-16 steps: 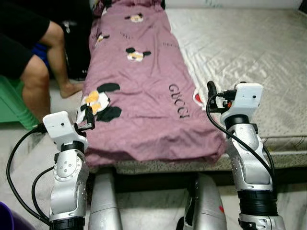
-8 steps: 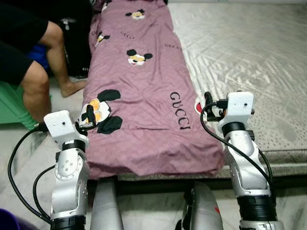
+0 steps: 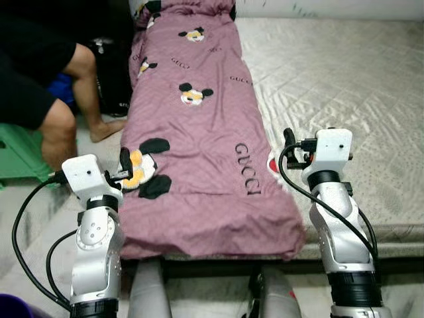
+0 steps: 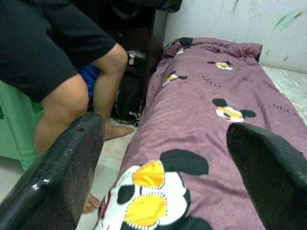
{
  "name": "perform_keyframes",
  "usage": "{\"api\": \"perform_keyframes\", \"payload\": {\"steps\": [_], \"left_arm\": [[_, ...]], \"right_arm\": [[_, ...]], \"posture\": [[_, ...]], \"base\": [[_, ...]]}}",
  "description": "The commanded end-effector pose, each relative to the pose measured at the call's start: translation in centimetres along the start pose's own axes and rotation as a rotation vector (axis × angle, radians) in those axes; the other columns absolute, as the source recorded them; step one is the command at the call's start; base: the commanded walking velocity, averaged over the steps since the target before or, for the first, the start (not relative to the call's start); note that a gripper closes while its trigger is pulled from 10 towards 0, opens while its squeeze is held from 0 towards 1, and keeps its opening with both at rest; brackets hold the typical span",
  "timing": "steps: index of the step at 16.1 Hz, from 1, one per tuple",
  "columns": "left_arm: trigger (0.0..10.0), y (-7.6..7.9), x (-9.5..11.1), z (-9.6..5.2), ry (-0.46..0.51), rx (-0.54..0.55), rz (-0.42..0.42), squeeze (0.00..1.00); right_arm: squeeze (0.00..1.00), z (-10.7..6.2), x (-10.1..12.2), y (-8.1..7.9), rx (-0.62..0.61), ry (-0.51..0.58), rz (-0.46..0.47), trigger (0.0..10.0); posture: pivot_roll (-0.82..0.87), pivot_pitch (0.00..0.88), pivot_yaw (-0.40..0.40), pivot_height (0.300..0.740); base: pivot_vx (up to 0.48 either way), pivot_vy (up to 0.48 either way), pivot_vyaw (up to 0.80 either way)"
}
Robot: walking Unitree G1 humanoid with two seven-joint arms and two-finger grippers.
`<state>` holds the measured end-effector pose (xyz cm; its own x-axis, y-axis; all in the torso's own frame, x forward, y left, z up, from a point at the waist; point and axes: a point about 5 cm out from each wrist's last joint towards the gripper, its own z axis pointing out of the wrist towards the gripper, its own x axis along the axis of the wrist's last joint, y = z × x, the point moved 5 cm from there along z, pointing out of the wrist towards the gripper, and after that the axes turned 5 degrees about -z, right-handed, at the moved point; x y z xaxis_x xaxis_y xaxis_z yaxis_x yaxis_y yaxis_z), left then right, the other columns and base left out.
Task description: Clean up the room
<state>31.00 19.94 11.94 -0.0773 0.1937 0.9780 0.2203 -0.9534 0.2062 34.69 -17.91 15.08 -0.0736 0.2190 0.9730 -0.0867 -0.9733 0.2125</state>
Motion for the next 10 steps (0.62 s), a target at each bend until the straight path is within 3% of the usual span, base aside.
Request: {"api": "perform_keyframes", "payload": {"steps": [1, 4, 10], "left_arm": [[10.0, 0.05, -0.03, -0.04, -0.001, -0.008, 0.006, 0.00], [10.0, 0.13, -0.06, -0.01, -0.001, -0.011, 0.006, 0.00], [10.0, 0.13, -0.06, -0.01, -0.001, -0.011, 0.006, 0.00]], "right_arm": [[0.00, 0.06, 0.13, 0.27, -0.015, 0.004, 0.010, 10.0], [0.00, -0.01, 0.01, 0.42, -0.021, 0.002, 0.008, 10.0], [0.00, -0.01, 0.01, 0.42, -0.021, 0.002, 0.008, 10.0]], "posture": [[-0.05, 0.000, -0.003, 0.695], [-0.05, 0.000, 0.000, 0.732], [-0.05, 0.000, 0.000, 0.732]], "base": [[0.000, 0.000, 0.00], [0.000, 0.000, 0.00], [0.000, 0.000, 0.00]]}}
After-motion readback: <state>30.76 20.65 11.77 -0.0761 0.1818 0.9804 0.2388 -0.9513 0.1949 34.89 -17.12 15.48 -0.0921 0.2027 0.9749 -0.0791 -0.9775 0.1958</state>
